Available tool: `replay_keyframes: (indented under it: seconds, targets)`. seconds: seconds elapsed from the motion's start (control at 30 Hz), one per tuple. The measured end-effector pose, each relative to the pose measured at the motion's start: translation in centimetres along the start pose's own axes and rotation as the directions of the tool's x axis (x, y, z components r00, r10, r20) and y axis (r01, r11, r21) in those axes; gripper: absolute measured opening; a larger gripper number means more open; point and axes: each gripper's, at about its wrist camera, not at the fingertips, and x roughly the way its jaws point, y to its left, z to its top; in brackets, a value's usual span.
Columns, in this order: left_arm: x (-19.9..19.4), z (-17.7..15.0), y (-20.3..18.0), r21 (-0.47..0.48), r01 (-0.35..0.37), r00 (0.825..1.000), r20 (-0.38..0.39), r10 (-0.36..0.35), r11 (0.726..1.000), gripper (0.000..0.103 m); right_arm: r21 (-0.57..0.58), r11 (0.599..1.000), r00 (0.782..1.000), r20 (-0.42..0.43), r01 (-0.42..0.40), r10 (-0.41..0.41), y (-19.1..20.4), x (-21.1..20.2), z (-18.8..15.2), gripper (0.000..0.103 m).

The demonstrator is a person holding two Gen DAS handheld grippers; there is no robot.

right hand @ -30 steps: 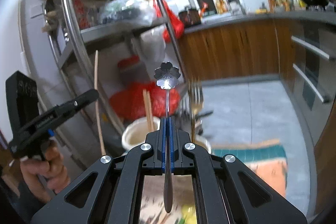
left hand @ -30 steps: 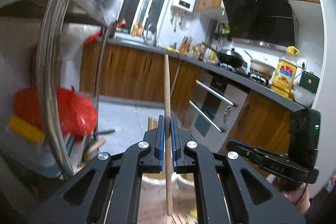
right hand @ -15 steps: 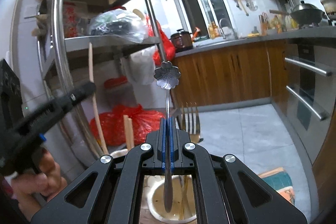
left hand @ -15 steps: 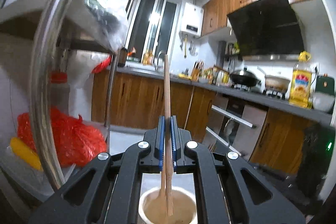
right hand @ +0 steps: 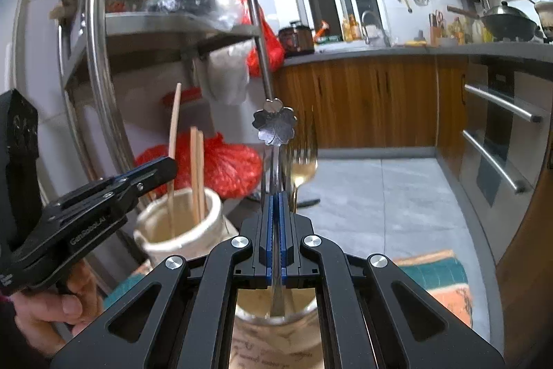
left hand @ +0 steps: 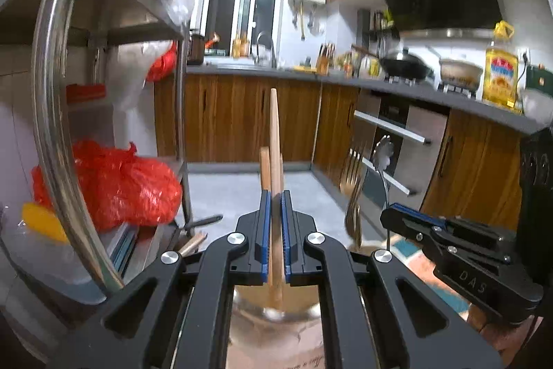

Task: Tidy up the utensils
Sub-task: 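Lift the chopstick over the large compartment while the right tool lifts the spoon over the small one, then open the left tool dropping the chopstick while the right tool releases the spoon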

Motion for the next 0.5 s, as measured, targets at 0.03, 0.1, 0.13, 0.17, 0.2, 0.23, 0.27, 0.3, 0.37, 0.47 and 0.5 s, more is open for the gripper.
replay_keyframes:
  seconds: [0.03, 0.1, 0.13, 0.17, 0.2, 0.23, 0.27, 0.3, 0.37, 0.47, 0.5]
  targets:
    - [0.2, -0.2, -0.1, 0.007, -0.005, 1.0, -0.026, 0.005, 1.0, 0.005, -0.007, 1.0, 1.0, -0.015, 0.011, -0.011, 0.1, 0.1, -0.3, 0.004]
    - [0.5, -0.4, -0.2, 0.016, -0.005, 0.998, -0.063, 0.006, 1.0, 0.005, -0.014, 1.0, 0.999, -0.048, 0.025, -0.026, 0.1, 0.5, -0.6, 0.004]
    - [0.6, -0.5, -0.2, 0.02, -0.006, 0.996, -0.084, 0.008, 1.0, 0.005, -0.016, 0.999, 0.998, -0.058, 0.029, -0.03, 0.1, 0.6, -0.8, 0.004]
    - [0.8, -0.6, -0.1, 0.023, -0.004, 0.995, -0.104, 0.007, 1.0, 0.005, -0.018, 0.999, 0.997, -0.066, 0.034, -0.035, 0.1, 0.7, -0.9, 0.004]
    - [0.8, -0.6, -0.1, 0.024, -0.003, 0.993, -0.115, 0.006, 1.0, 0.005, -0.019, 0.999, 0.996, -0.082, 0.038, -0.039, 0.1, 0.9, -0.9, 0.004]
    - [0.9, -0.6, -0.1, 0.025, -0.007, 0.992, -0.128, 0.011, 1.0, 0.005, -0.02, 0.999, 0.995, -0.094, 0.04, -0.042, 0.1, 1.0, -1.0, 0.004]
    - [1.1, -0.6, -0.1, 0.028, -0.009, 0.99, -0.14, 0.013, 1.0, 0.005, -0.021, 0.999, 0.993, -0.107, 0.041, -0.043, 0.1, 1.2, -1.1, 0.004]
    - [1.2, -0.7, -0.1, 0.031, -0.01, 0.989, -0.151, 0.014, 0.999, 0.006, -0.023, 0.999, 0.992, -0.116, 0.041, -0.043, 0.2, 1.3, -1.1, 0.004]
    - [1.5, -0.7, 0.0, 0.034, -0.017, 0.985, -0.172, 0.022, 0.999, 0.006, -0.034, 0.998, 0.99, -0.131, 0.049, -0.053, 0.3, 1.6, -1.3, 0.004]
    - [1.7, -0.7, 0.1, 0.033, -0.014, 0.983, -0.181, 0.019, 0.999, 0.006, -0.035, 0.998, 0.989, -0.14, 0.049, -0.053, 0.4, 1.7, -1.2, 0.004]
    - [1.7, -0.7, 0.1, 0.031, -0.013, 0.983, -0.185, 0.019, 0.999, 0.006, -0.032, 0.998, 0.988, -0.143, 0.045, -0.05, 0.4, 1.7, -1.2, 0.004]
